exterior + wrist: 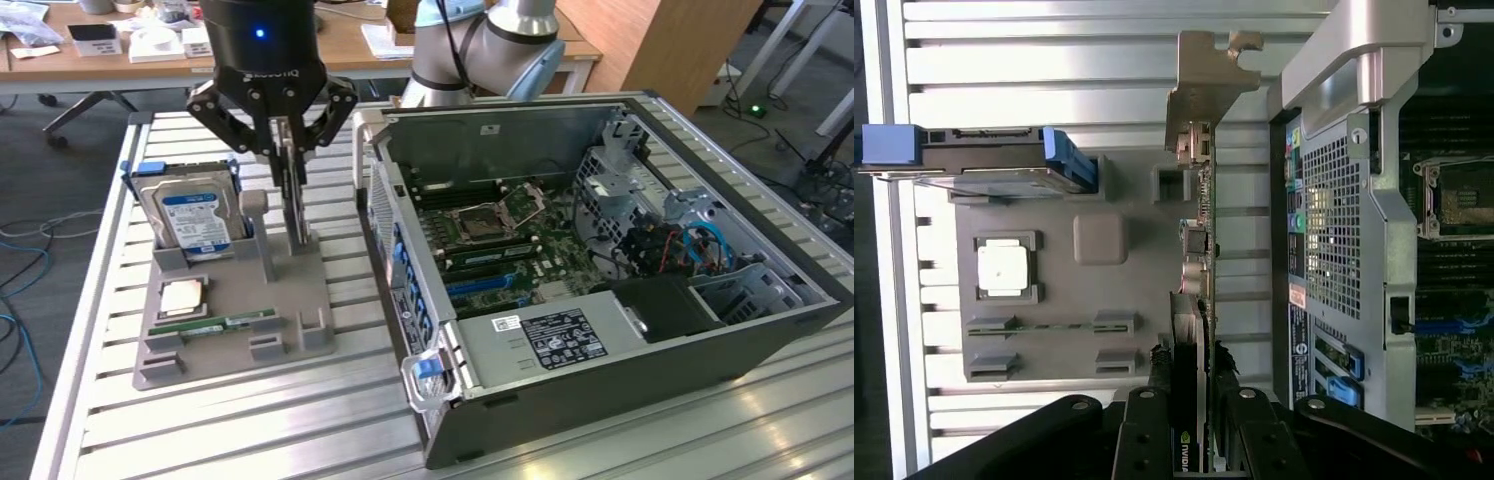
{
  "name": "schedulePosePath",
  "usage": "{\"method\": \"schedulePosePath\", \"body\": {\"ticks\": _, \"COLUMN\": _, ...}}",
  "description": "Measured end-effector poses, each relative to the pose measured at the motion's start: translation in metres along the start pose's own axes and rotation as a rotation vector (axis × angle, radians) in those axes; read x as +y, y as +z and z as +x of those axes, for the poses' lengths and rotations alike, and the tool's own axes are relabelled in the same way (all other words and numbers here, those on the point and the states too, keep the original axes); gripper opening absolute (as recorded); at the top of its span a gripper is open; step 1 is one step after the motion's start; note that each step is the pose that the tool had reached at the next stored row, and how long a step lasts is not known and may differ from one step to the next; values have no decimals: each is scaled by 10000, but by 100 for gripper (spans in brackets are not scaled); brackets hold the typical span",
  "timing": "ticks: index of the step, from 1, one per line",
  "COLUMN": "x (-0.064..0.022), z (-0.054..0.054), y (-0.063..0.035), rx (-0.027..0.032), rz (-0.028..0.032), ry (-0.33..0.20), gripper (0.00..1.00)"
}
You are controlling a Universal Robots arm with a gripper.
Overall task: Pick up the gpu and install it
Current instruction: 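Pick up the gpu and move the gpu toward the slot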
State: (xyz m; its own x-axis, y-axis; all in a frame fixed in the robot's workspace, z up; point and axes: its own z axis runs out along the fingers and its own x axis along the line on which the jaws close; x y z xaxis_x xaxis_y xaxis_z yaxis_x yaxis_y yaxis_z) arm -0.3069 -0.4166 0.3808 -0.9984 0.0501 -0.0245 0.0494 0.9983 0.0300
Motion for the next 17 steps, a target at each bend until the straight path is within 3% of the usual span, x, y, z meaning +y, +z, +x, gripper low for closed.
{"method": "schedulePosePath", "body": {"ticks": 17, "x": 5, "z": -4, "y": -157, "rx": 1, "rz": 0, "ry": 0, "gripper": 27}}
